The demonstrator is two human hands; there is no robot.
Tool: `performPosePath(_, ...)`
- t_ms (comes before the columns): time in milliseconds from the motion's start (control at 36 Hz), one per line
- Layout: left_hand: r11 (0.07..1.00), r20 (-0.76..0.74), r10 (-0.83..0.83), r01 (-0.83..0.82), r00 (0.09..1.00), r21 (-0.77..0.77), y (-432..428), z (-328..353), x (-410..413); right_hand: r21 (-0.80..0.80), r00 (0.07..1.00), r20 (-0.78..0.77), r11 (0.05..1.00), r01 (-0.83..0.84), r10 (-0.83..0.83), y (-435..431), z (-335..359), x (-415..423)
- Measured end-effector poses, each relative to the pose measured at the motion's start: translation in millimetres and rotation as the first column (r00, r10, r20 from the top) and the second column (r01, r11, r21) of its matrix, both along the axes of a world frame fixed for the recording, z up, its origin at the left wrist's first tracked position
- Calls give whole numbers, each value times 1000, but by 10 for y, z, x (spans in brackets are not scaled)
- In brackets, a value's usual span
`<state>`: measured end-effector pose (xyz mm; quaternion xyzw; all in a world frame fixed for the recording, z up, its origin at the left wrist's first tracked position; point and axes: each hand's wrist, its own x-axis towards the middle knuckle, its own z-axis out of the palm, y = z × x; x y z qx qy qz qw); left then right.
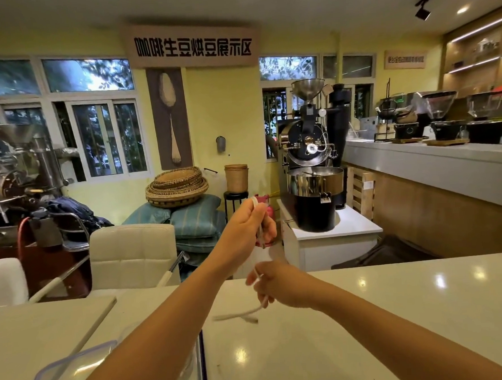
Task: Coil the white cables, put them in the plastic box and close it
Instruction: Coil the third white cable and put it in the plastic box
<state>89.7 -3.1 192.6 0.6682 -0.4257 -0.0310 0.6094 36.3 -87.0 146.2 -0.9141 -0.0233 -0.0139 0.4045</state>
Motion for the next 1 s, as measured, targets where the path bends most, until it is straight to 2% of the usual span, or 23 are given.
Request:
performPosePath(139, 991, 152, 91, -105, 984, 83, 37, -82, 119, -209, 996, -78, 976, -58, 42, -52, 49, -194)
performPosePath(333, 967, 243, 156, -198, 957, 158, 1, -203, 207, -388, 975, -166, 899, -202, 148, -60, 218, -434)
performPosePath(472, 937, 307, 148, -233, 940, 262, 16, -357, 163, -432, 976, -92, 875, -217, 197, -172, 484, -527)
performPosePath(556, 942, 212, 85, -147, 974, 300, 21, -415, 83, -471, 983, -53, 863, -181, 177, -285, 659, -541)
performPosePath(667, 948, 82, -11, -15, 997, 319, 44, -463, 12, -618, 988, 73, 783, -63, 137, -465, 796, -494)
performPosePath(833, 940, 8, -160, 150, 987, 305, 76, -386, -161, -807, 955, 279, 564, 177, 101, -765, 847, -315)
performPosePath(1000, 937, -88, -242, 256, 966, 237, 143, -271, -222, -804, 933, 344, 547, 233, 109, -941, 720, -188)
